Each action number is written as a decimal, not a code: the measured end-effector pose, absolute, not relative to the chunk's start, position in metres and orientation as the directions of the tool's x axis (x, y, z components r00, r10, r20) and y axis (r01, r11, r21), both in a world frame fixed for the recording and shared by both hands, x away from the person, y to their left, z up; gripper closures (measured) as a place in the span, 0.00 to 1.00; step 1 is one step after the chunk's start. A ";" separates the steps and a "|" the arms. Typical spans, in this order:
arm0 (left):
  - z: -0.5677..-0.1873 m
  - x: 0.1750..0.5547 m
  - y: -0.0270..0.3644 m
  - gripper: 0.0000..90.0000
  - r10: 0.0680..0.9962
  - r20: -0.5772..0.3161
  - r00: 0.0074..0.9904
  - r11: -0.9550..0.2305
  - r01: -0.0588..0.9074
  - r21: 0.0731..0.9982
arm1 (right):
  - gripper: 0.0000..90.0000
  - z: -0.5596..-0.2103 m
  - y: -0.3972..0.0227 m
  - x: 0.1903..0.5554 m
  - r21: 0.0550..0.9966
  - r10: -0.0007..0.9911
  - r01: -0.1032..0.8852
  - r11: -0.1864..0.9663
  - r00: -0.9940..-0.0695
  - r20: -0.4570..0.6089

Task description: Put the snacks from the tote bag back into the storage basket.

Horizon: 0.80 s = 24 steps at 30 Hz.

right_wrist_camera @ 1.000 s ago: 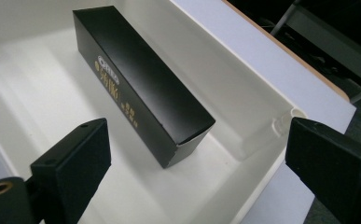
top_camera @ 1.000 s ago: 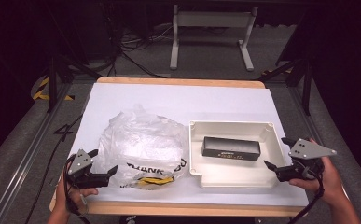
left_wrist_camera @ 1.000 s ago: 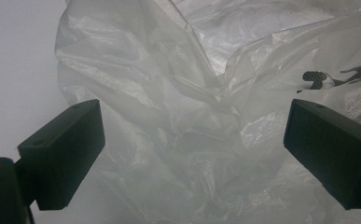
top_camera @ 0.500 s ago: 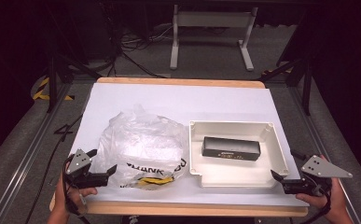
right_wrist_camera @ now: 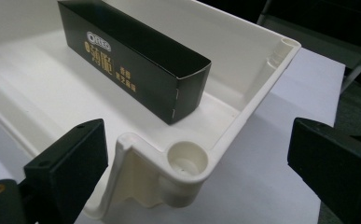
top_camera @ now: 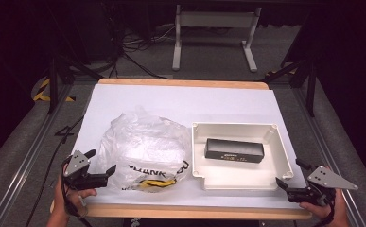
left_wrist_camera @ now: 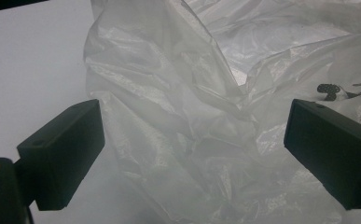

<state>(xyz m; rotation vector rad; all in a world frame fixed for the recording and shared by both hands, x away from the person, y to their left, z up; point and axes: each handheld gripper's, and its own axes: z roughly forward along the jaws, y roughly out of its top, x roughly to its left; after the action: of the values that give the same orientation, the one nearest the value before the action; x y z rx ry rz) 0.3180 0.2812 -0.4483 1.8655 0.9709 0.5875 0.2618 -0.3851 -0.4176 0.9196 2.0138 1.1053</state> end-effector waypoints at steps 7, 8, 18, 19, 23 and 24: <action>-0.448 0.319 0.282 0.07 0.818 -0.005 0.576 -0.252 0.366 0.896 | 0.07 -0.425 -0.384 0.260 0.871 0.824 0.286 0.399 -0.529 -0.203; -0.448 0.320 0.281 0.07 0.816 -0.009 0.578 -0.250 0.367 0.896 | 0.06 -0.426 -0.383 0.260 0.865 0.822 0.286 0.411 -0.528 -0.216; -0.448 0.322 0.279 0.07 0.816 0.001 0.578 -0.263 0.371 0.890 | 0.06 -0.427 -0.381 0.260 0.863 0.818 0.273 0.426 -0.524 -0.238; -0.448 0.322 0.279 0.07 0.815 -0.001 0.579 -0.262 0.370 0.891 | 0.06 -0.427 -0.381 0.259 0.865 0.816 0.269 0.423 -0.528 -0.235; -0.448 0.322 0.279 0.07 0.816 -0.003 0.578 -0.260 0.372 0.891 | 0.06 -0.428 -0.381 0.260 0.865 0.820 0.272 0.421 -0.522 -0.235; -0.448 0.322 0.279 0.07 0.816 -0.003 0.578 -0.260 0.372 0.891 | 0.06 -0.428 -0.381 0.260 0.865 0.819 0.272 0.422 -0.524 -0.235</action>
<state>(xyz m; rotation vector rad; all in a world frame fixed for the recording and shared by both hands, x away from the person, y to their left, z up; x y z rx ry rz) 0.3218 0.2788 -0.4483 1.8596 0.9631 0.5868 0.2599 -0.3809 -0.4276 0.9202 2.0146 1.0570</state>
